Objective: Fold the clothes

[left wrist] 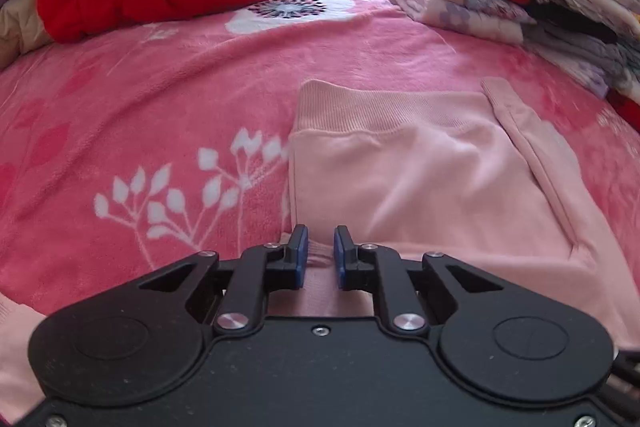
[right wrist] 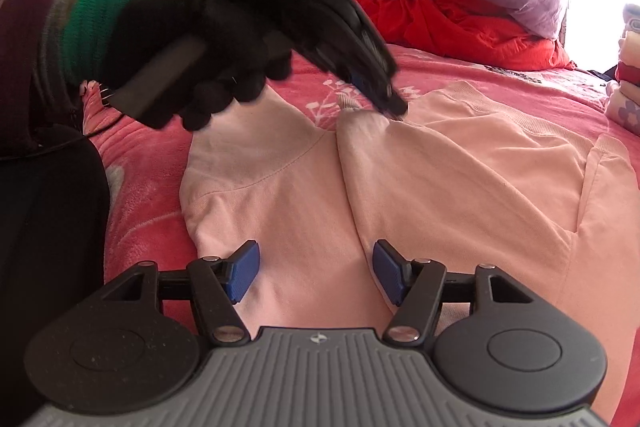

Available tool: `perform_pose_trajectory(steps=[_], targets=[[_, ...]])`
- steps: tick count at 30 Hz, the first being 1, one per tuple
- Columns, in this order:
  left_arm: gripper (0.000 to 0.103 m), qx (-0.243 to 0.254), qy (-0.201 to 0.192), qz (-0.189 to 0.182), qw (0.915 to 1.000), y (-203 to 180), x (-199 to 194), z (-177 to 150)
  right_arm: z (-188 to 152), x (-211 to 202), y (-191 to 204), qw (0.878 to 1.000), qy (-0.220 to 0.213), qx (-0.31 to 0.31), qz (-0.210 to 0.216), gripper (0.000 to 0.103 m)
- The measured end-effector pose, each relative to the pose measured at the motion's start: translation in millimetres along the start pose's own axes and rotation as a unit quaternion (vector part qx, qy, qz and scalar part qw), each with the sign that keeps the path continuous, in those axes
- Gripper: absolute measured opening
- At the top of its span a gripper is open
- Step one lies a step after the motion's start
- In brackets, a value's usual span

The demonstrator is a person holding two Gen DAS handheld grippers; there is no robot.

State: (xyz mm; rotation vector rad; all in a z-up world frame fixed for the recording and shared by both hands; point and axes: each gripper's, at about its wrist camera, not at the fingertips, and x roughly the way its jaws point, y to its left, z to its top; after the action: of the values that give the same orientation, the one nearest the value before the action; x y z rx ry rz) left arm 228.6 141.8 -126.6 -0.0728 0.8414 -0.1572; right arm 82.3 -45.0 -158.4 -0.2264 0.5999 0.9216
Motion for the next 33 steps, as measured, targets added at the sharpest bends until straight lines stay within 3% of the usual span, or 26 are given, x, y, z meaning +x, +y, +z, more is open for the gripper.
perform_pose_trajectory(steps=[2, 4, 5, 8, 12, 16, 20, 25, 27, 29, 30, 32, 33], targets=[[0.016, -0.030, -0.032, -0.004, 0.9990, 3.5, -21.1, 2.9, -0.5, -0.4, 0.7, 1.000, -0.001, -0.002, -0.002, 0.063], [0.031, -0.077, -0.057, 0.003, 0.9954, 12.2, -42.7, -1.3, -0.7, -2.7, 2.1, 1.000, -0.006, -0.006, -0.004, 0.063], [0.032, -0.105, -0.066, 0.004, 0.9923, 17.3, -53.1, -5.2, -0.8, -3.9, 2.9, 1.000, -0.008, -0.008, -0.005, 0.063], [0.042, -0.177, -0.078, -0.008, 0.9812, 27.7, -76.4, -24.3, -1.0, -21.3, 6.7, 0.999, -0.042, -0.016, -0.008, 0.063], [0.045, -0.252, -0.068, -0.030, 0.9650, 36.6, -77.1, -48.2, -4.8, -50.4, 9.6, 0.998, -0.054, -0.027, -0.017, 0.063], [0.045, -0.284, -0.063, -0.044, 0.9559, 36.3, -62.8, -61.0, -16.8, -76.5, 2.7, 0.998, -0.045, -0.021, -0.048, 0.063], [0.045, -0.287, -0.057, -0.039, 0.9556, 39.7, -46.8, -60.1, -30.3, -96.2, -9.3, 0.996, -0.036, 0.002, -0.080, 0.063], [0.045, -0.320, -0.056, -0.078, 0.9424, 58.2, -31.5, -56.8, -45.4, -103.6, -22.7, 0.994, -0.030, 0.030, -0.103, 0.063], [0.042, -0.331, -0.060, -0.092, 0.9373, 62.3, -26.9, -57.0, -50.4, -102.6, -23.7, 0.994, -0.027, 0.037, -0.103, 0.063], [0.022, -0.327, -0.061, -0.095, 0.9384, 62.6, -24.0, -55.8, -53.3, -100.2, -23.5, 0.994, -0.021, 0.033, -0.104, 0.063], [0.005, -0.319, -0.060, -0.092, 0.9412, 61.5, -23.2, -54.8, -54.2, -98.1, -23.0, 0.994, -0.016, 0.029, -0.104, 0.063], [0.002, -0.318, -0.069, -0.098, 0.9405, 60.9, -28.3, -52.8, -56.4, -95.0, -20.3, 0.994, -0.009, 0.020, -0.106, 0.064], [0.002, -0.324, -0.079, -0.111, 0.9360, 61.8, -34.3, -51.5, -55.7, -95.4, -18.5, 0.994, -0.011, 0.014, -0.110, 0.064]])
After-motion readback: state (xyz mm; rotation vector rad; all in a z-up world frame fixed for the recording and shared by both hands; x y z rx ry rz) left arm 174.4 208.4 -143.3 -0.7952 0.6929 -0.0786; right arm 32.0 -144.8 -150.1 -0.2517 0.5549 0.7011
